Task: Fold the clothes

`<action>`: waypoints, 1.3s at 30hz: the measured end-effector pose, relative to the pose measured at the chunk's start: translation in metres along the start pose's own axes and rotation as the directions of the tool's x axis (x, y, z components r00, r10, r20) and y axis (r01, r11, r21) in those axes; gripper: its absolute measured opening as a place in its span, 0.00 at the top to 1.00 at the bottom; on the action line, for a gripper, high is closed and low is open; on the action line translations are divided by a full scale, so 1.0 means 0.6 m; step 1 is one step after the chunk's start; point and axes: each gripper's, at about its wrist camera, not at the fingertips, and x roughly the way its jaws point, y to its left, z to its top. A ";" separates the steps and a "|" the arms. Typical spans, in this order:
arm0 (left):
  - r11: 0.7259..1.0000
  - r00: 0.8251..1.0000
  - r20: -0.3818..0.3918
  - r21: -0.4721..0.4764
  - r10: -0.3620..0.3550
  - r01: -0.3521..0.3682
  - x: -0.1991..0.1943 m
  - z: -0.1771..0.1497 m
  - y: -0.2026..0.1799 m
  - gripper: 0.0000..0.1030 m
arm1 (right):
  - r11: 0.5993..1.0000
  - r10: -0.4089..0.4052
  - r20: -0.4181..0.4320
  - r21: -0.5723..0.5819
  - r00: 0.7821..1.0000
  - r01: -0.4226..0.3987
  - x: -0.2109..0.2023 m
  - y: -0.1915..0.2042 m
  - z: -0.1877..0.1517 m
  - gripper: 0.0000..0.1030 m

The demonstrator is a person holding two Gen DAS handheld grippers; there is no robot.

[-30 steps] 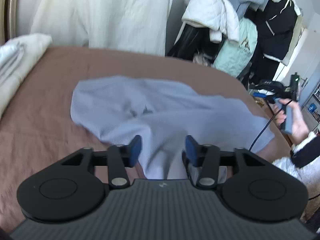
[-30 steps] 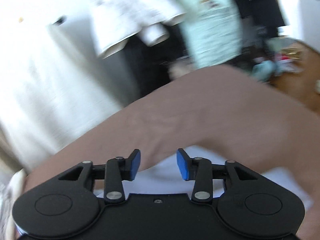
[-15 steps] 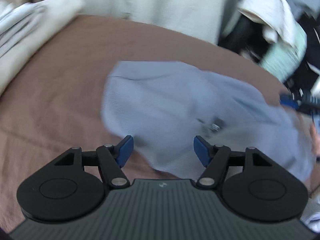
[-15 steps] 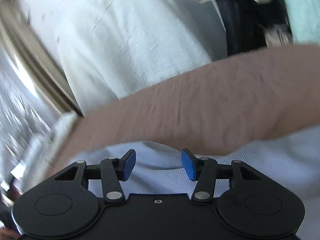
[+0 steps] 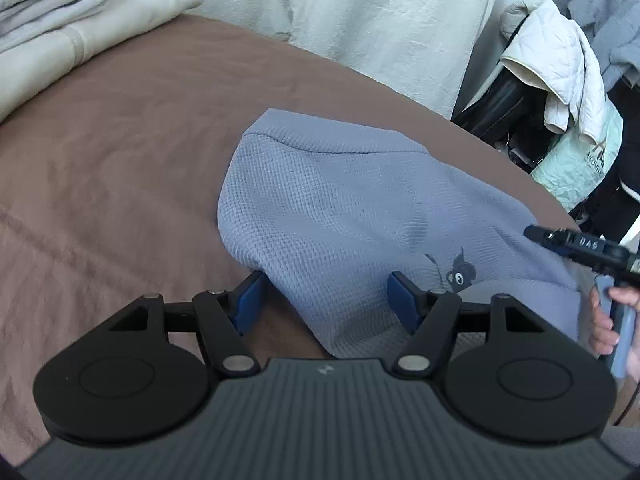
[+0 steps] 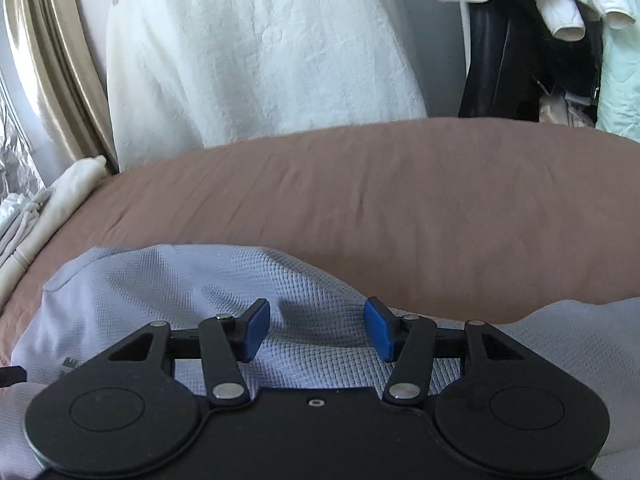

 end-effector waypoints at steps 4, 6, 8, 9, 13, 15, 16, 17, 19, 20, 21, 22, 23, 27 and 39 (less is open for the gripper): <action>1.000 1.000 -0.003 -0.004 -0.010 0.010 0.003 0.001 0.004 0.37 | 1.000 0.020 0.013 0.014 1.000 -0.020 0.002 -0.008 0.001 0.44; 1.000 1.000 -0.005 -0.010 -0.021 0.021 0.004 0.000 0.007 0.37 | 0.999 0.022 -0.013 -0.027 1.000 -0.022 0.017 -0.001 0.000 0.43; 0.999 0.999 -0.005 -0.030 -0.039 0.039 0.003 -0.003 0.014 0.38 | 0.994 0.011 -0.059 -0.104 0.998 -0.017 0.047 0.011 -0.006 0.42; 0.998 0.999 -0.001 -0.035 -0.043 0.043 0.003 -0.005 0.017 0.38 | 0.990 0.003 -0.082 -0.143 0.997 -0.015 0.062 0.016 -0.008 0.44; 0.999 0.999 0.008 -0.027 -0.042 0.042 -0.002 -0.008 0.020 0.49 | 0.981 0.048 -0.051 -0.183 0.998 -0.057 0.029 0.041 -0.005 0.90; 0.999 0.999 0.010 -0.024 -0.048 0.048 -0.003 -0.006 0.018 0.52 | 0.975 0.079 -0.023 -0.206 0.997 -0.082 -0.006 0.052 -0.001 0.90; 0.999 0.999 0.009 -0.013 -0.041 0.042 -0.003 -0.006 0.016 0.54 | 0.972 0.101 -0.011 -0.212 0.995 -0.101 -0.029 0.056 0.001 0.90; 0.999 0.999 0.008 -0.001 -0.035 0.035 -0.002 -0.007 0.014 0.56 | 0.968 0.135 -0.009 -0.211 0.991 -0.134 -0.055 0.061 0.001 0.90; 1.000 1.000 0.005 0.021 -0.021 0.021 -0.002 -0.008 0.009 0.60 | 0.947 0.232 -0.036 -0.219 0.972 -0.234 -0.111 0.071 -0.005 0.90; 0.999 1.000 0.004 0.033 -0.014 0.014 -0.001 -0.009 0.006 0.60 | 0.933 0.288 -0.054 -0.207 0.956 -0.293 -0.135 0.075 -0.010 0.90; 0.999 1.000 0.003 0.044 -0.007 0.007 -0.001 -0.009 0.004 0.60 | 0.916 0.356 -0.076 -0.167 0.931 -0.364 -0.154 0.074 -0.018 0.90; 0.998 1.000 0.002 0.055 0.000 0.000 0.000 -0.010 0.001 0.60 | 0.898 0.407 -0.109 -0.135 0.907 -0.419 -0.165 0.074 -0.028 0.90; 0.998 1.000 0.001 0.065 0.005 -0.005 0.000 -0.010 -0.001 0.60 | 0.885 0.432 -0.151 -0.121 0.889 -0.451 -0.170 0.075 -0.039 0.90; 0.999 1.000 0.006 0.038 0.012 -0.012 -0.007 -0.003 0.008 0.60 | 0.828 0.492 -0.433 -0.035 0.755 -0.559 -0.148 0.086 -0.090 0.90; 0.999 0.991 0.128 -0.003 0.046 -0.046 -0.042 0.017 0.026 0.60 | 0.679 0.645 -0.485 0.009 0.591 -0.734 -0.151 0.087 -0.081 0.75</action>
